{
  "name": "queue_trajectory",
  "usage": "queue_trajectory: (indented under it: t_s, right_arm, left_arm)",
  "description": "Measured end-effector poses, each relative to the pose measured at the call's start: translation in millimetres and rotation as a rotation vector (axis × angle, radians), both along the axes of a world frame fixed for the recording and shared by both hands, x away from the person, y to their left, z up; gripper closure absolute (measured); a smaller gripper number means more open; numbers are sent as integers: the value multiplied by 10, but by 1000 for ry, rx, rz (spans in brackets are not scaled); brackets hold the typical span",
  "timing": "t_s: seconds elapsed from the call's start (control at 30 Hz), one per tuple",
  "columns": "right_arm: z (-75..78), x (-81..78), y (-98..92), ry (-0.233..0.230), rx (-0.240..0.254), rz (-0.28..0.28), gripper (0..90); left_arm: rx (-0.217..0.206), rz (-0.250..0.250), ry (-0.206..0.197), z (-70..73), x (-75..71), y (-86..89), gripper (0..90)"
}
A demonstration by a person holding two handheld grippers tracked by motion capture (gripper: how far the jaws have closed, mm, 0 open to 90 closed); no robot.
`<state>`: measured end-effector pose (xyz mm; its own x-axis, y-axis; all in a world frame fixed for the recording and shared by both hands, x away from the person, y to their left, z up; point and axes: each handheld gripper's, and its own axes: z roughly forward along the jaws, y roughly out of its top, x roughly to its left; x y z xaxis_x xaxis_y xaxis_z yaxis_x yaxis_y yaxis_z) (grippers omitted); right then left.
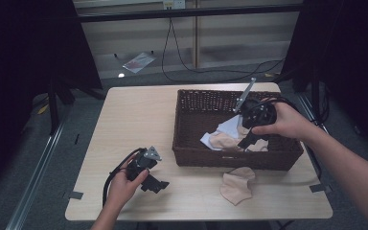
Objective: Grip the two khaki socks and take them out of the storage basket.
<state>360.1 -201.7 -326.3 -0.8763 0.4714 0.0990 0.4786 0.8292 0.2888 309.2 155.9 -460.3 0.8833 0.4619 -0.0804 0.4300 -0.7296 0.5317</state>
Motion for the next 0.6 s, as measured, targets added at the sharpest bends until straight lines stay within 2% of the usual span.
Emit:
queue_trajectory:
  t_s: [0.03, 0.4, 0.6]
  right_arm:
    - [-21, 19, 2, 10, -1, -4, 159]
    - [-207, 235, -36, -9, -17, -45, 151]
    - [-308, 355, -62, -14, -22, -88, 157]
  left_arm:
    - [-1, 3, 0, 0, 0, 2, 27]
    - [4, 5, 3, -3, 5, 1, 27]
    - [6, 3, 1, -1, 7, 5, 27]
